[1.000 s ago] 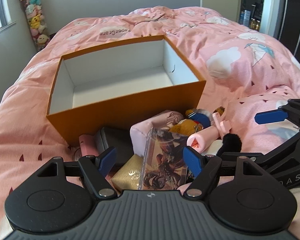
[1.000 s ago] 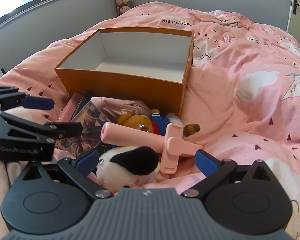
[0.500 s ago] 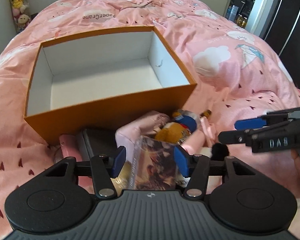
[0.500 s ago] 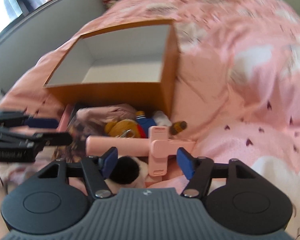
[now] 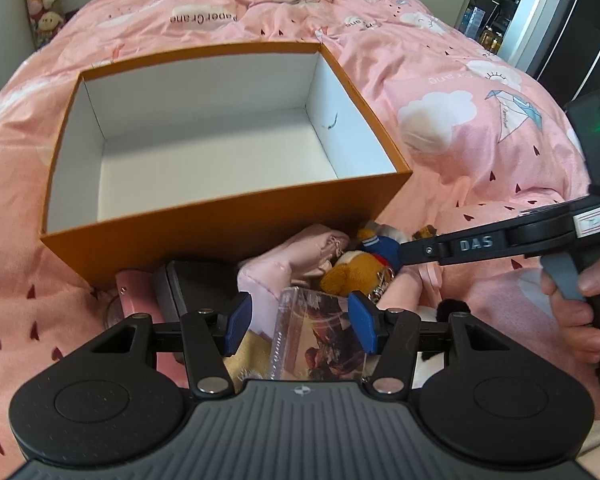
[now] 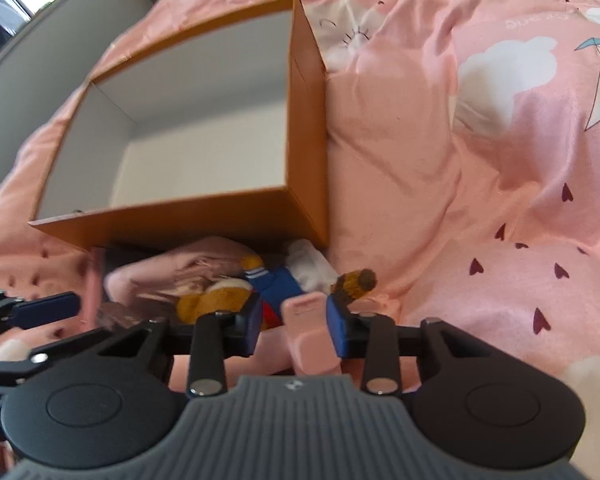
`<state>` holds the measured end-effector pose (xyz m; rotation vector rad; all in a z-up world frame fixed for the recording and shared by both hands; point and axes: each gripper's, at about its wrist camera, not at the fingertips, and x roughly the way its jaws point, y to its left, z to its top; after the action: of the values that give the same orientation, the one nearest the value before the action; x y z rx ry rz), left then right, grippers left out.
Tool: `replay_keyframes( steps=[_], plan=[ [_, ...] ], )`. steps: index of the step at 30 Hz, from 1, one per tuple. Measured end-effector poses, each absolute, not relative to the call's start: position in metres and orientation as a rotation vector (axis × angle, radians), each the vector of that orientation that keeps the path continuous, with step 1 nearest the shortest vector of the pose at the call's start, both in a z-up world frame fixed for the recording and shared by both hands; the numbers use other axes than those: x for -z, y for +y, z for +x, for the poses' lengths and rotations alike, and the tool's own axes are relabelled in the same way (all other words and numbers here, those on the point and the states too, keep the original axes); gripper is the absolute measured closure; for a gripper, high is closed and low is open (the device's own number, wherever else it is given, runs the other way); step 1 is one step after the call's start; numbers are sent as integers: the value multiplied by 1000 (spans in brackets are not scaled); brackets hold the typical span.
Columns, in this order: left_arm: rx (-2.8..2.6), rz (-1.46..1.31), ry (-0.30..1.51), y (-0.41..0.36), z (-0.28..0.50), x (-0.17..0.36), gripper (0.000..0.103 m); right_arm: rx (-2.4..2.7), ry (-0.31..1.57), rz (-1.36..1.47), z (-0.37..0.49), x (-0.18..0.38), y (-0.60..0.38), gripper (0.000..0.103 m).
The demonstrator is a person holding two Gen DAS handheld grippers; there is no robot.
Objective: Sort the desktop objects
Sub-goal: 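Grasp the pink selfie stick with the right tool while the left grasps the photo card box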
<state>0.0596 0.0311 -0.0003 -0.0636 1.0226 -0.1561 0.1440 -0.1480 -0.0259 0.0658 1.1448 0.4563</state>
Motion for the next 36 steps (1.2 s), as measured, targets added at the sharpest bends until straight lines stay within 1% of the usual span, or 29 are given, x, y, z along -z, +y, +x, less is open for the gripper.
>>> replay_keyframes(
  steps=[3, 10, 11, 12, 13, 14, 16, 20, 21, 22, 23, 26, 29, 34, 35, 36],
  plan=[
    [156, -55, 1037, 31, 59, 5, 40, -439, 1154, 50, 143, 31, -149, 73],
    [151, -52, 1055, 36, 55, 12, 40, -454, 1144, 92, 136, 29, -168, 73],
    [150, -56, 1056, 37, 55, 12, 40, -462, 1140, 98, 134, 28, -170, 70],
    [151, -57, 1057, 37, 54, 12, 40, -469, 1144, 108, 133, 25, -172, 64],
    [153, -55, 1057, 38, 54, 12, 40, -478, 1147, 127, 130, 23, -176, 53],
    [158, -50, 1057, 38, 53, 11, 40, -486, 1144, 149, 126, 20, -180, 51],
    [181, -39, 1063, 37, 52, 11, 39, -525, 1158, 128, 120, 17, -183, 52],
    [227, -7, 1084, 33, 50, 13, 35, -586, 1170, 21, 108, 21, -183, 53],
    [229, -4, 1093, 31, 51, 15, 35, -580, 1171, 5, 108, 23, -184, 56],
    [232, -5, 1100, 31, 51, 17, 35, -577, 1183, -14, 109, 27, -183, 62],
    [234, -7, 1106, 30, 52, 19, 35, -582, 1199, -22, 112, 33, -184, 64],
    [243, -16, 1114, 29, 55, 24, 30, -605, 1234, -11, 119, 46, -186, 64],
    [259, -33, 1117, 30, 58, 28, 29, -632, 1217, -35, 120, 51, -182, 64],
    [289, -39, 1112, 31, 60, 35, 29, -665, 1206, 5, 127, 60, -185, 64],
    [289, -33, 1111, 30, 60, 35, 31, -668, 1203, 21, 128, 62, -186, 64],
    [295, -38, 1112, 29, 59, 34, 34, -671, 1200, 31, 128, 63, -186, 67]
  ],
)
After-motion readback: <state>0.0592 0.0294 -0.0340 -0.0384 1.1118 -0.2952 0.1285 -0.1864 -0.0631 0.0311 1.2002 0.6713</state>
